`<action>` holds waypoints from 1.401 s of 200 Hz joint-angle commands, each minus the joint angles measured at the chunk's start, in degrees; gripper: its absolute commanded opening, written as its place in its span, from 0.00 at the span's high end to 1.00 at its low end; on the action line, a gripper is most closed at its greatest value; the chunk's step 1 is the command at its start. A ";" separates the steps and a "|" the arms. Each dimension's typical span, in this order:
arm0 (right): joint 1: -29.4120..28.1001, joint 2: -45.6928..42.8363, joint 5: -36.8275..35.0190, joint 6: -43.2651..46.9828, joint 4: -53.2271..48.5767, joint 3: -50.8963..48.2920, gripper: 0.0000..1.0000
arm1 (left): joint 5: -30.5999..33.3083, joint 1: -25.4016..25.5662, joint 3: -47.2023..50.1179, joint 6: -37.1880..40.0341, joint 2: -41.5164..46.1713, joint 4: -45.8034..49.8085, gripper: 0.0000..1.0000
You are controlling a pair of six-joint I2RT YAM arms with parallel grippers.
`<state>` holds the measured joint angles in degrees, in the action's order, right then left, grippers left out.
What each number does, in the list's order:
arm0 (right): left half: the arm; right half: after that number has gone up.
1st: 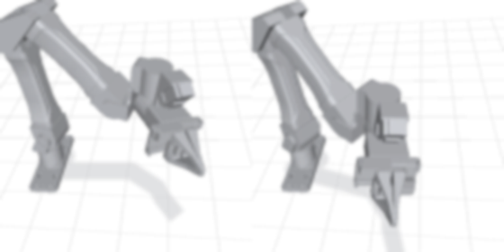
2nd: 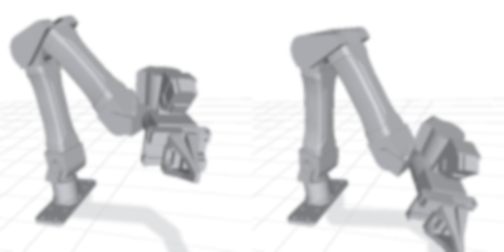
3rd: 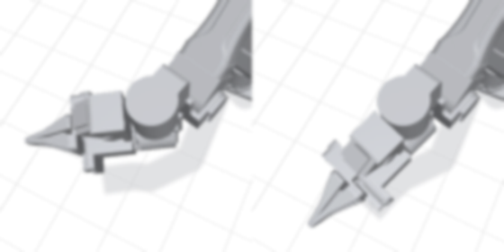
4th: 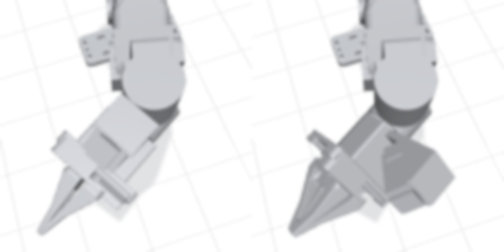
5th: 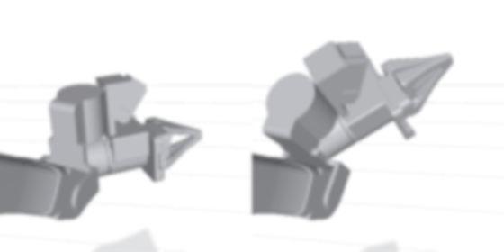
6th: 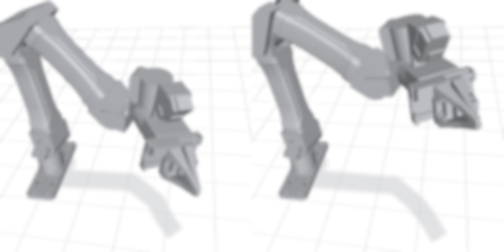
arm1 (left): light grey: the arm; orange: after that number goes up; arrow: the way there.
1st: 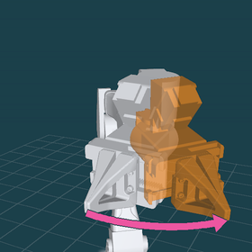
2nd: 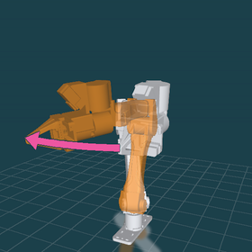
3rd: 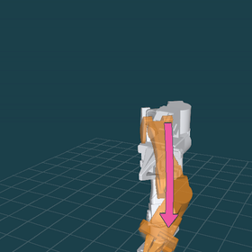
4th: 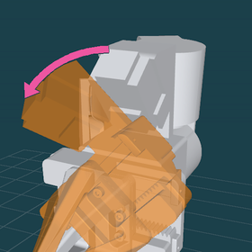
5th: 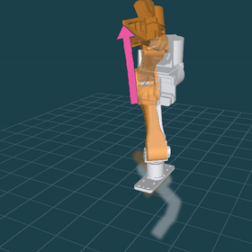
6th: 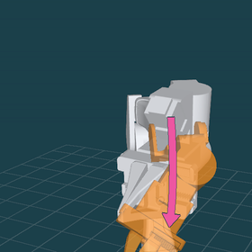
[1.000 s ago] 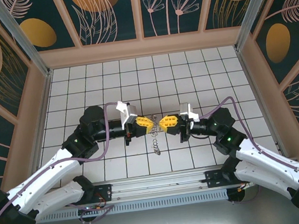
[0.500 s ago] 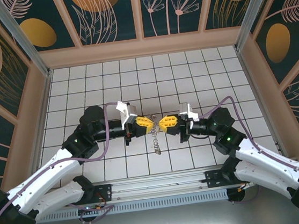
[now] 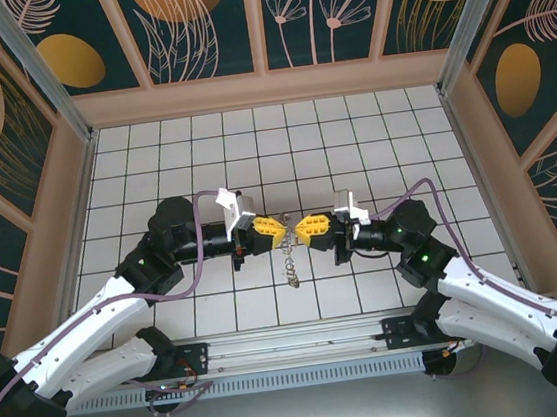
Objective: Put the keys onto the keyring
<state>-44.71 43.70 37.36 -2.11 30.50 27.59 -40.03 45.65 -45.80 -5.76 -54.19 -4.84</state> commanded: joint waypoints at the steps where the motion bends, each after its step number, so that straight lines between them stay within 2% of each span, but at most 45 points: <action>1: 0.26 0.43 -0.71 -0.87 3.15 1.06 1.00 | -2.12 0.03 -0.39 0.97 0.41 -1.22 1.00; 280: 0.21 3.29 1.84 -3.87 9.37 1.48 1.00 | -2.44 0.05 -0.43 1.53 -0.13 -1.40 1.00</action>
<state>-44.34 46.54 37.67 -5.08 34.59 27.59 -40.03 45.32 -45.80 -5.32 -54.19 -4.91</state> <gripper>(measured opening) 0.044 0.043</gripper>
